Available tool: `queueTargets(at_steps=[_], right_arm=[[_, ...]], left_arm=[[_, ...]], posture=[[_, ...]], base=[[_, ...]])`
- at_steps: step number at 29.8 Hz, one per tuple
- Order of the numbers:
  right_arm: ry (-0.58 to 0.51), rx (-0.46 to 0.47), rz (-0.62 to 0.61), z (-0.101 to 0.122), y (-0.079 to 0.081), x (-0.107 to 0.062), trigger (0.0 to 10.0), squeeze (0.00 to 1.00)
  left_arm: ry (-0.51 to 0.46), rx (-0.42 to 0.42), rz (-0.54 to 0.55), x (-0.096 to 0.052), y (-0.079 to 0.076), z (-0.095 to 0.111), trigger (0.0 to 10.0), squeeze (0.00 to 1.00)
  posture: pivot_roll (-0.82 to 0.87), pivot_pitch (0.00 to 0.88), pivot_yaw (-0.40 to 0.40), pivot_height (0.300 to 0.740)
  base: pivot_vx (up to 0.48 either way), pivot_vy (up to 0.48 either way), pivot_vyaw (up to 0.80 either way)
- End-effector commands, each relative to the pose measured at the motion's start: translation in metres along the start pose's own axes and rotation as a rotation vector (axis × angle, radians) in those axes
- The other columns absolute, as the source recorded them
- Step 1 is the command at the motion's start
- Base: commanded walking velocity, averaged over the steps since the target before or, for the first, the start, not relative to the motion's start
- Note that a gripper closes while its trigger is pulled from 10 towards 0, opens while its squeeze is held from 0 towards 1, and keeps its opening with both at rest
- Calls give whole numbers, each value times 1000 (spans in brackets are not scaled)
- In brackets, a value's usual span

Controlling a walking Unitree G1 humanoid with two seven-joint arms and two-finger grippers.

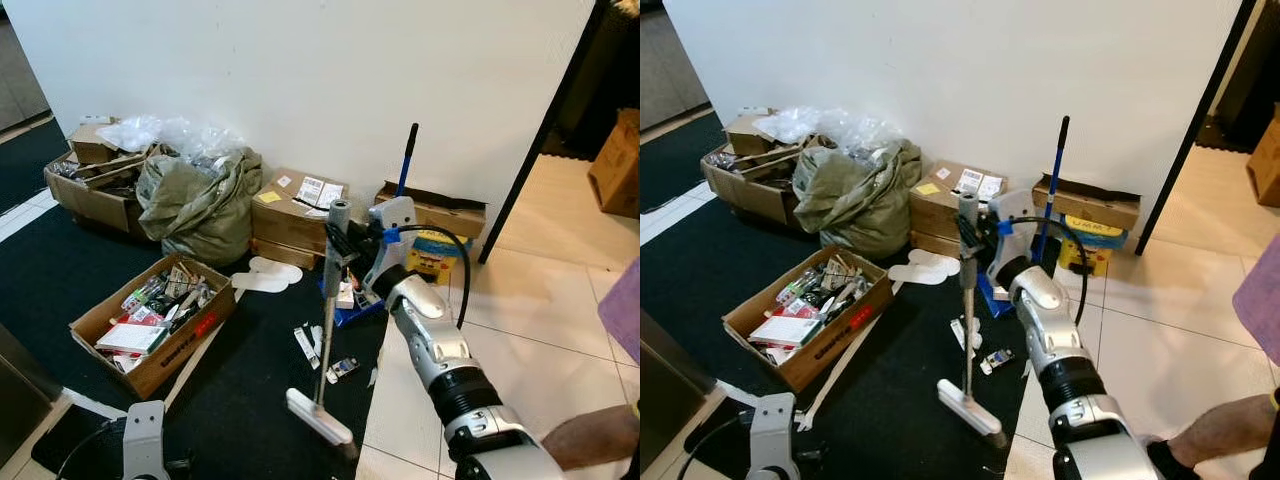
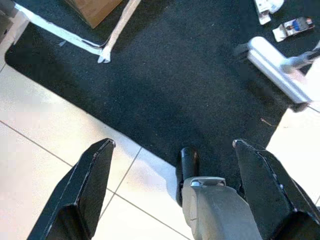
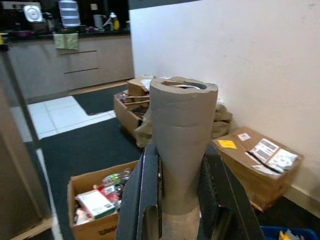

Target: Sweep floor

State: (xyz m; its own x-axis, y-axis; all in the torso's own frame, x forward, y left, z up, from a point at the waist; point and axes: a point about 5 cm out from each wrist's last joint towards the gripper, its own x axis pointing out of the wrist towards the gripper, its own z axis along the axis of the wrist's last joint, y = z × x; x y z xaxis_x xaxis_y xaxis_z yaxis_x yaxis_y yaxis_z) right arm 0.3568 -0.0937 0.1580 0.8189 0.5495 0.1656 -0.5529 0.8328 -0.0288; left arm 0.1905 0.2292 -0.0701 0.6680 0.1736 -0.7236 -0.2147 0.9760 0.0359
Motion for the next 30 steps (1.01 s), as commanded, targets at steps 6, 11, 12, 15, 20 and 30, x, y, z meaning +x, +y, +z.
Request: queueTargets(at_steps=[6,11,12,15,20,30], right_arm=[[-26,-12,25,8,3,2,10000,0],[-18,-26,62,8,6,2,10000,0],[-17,-29,69,9,7,2,10000,0],[-8,-21,87,7,10,0,10000,0],[30,1,111,-3,19,-2,10000,0],[181,29,118,-49,33,-21,10000,0]], left_arm=[[24,-13,16,-2,0,-7,10000,0],[17,-27,28,-2,1,-6,10000,0],[17,-30,29,-1,0,-6,10000,0],[16,-36,32,-2,-1,-7,10000,0],[37,-44,35,-4,-2,-15,10000,0],[63,-39,29,-6,-5,-23,10000,0]], posture=[[-55,0,-21,740],[-64,0,-28,740],[-65,0,-31,740],[-71,0,-40,740],[-104,0,-46,740],[-108,0,-53,740]], base=[[0,-307,0],[0,0,0],[0,0,0],[0,0,0],[0,0,0],[0,0,0]])
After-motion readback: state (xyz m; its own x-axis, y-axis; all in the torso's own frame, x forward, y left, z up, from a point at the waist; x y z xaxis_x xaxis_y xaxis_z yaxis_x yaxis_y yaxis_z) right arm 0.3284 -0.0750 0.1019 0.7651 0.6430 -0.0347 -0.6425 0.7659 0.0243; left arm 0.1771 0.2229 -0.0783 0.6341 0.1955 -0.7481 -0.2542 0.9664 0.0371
